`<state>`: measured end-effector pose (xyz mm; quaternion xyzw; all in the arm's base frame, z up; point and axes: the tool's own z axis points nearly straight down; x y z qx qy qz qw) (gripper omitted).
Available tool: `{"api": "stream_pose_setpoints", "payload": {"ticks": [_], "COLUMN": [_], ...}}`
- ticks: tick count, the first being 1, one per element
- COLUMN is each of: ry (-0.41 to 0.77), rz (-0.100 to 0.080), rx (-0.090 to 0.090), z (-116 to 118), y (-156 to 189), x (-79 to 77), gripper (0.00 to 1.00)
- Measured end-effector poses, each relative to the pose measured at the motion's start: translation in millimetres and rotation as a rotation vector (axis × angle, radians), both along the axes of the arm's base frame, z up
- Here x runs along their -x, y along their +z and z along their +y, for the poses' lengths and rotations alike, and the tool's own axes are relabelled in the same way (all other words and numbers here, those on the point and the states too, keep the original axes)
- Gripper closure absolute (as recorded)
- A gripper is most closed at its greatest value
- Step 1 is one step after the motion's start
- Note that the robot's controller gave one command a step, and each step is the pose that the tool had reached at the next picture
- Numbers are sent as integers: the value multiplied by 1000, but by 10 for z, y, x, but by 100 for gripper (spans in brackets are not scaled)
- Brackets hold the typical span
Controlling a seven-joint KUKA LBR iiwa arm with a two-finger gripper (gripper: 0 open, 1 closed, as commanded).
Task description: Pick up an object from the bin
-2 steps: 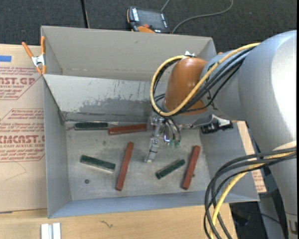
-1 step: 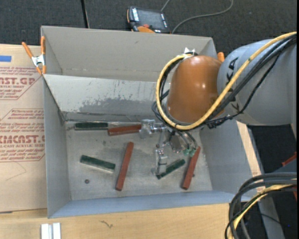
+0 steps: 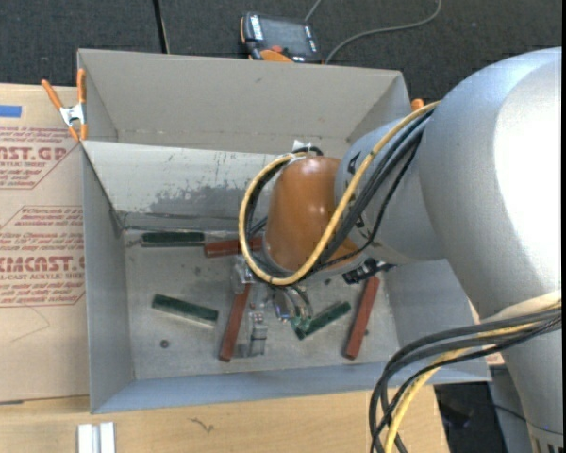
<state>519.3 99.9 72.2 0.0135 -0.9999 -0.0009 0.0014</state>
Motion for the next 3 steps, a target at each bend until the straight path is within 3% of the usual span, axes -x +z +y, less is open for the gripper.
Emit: {"api": "stream_pose_setpoints", "payload": {"ticks": [1, 2, 3], "ry": [-86, -91, 183], "rz": [-4, -4, -4], "rx": [-4, 1, 1], "z": [1116, 1065, 891], "y": [-26, -18, 338], "x": [-156, -167, 161], "gripper": [0, 100, 100]}}
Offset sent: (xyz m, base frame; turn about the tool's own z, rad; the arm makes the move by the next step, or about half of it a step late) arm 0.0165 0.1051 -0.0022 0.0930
